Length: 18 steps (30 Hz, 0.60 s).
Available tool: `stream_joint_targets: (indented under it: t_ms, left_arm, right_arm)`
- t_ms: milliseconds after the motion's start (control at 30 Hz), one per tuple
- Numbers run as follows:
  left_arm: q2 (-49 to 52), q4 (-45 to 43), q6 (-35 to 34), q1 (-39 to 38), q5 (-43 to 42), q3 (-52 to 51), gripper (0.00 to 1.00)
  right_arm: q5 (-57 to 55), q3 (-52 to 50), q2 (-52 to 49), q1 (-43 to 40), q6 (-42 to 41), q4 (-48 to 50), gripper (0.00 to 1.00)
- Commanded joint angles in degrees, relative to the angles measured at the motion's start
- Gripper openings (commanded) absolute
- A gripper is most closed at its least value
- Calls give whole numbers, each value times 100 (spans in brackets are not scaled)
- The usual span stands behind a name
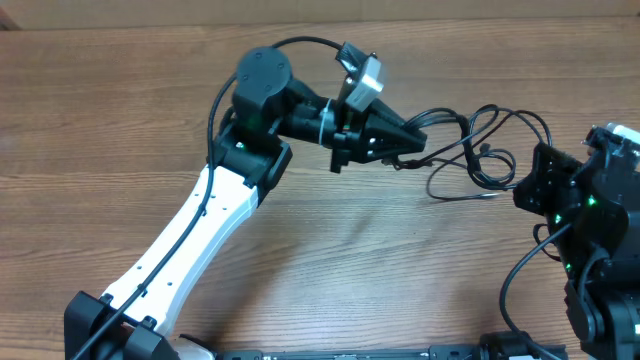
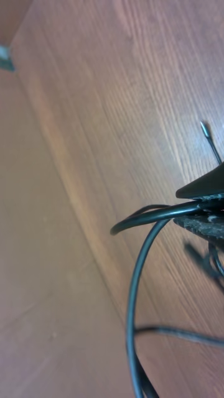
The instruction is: Untangle cables
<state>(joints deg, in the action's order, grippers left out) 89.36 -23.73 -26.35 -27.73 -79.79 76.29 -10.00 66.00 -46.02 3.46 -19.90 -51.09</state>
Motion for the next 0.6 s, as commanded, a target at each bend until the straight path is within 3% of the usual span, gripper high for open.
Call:
stream_joint_targets:
  t_ms: [0, 133, 300, 567]
  left_arm:
    - [-179, -831, -509, 166, -706, 111, 4]
    - [-219, -1652, -1375, 568, -588, 114, 4]
    - [-216, -1985, -2339, 1346, -157, 114, 4]
    - [-216, -1985, -2813, 2271, 116, 114, 4]
  right_arm:
    - [-426, 83, -2, -33, -157, -146, 4]
    - [-575, 83, -2, -33, -221, -385, 4]
    - [-863, 83, -2, -33, -457, -634, 4]
    - [-890, 83, -2, -33, -662, -621, 4]
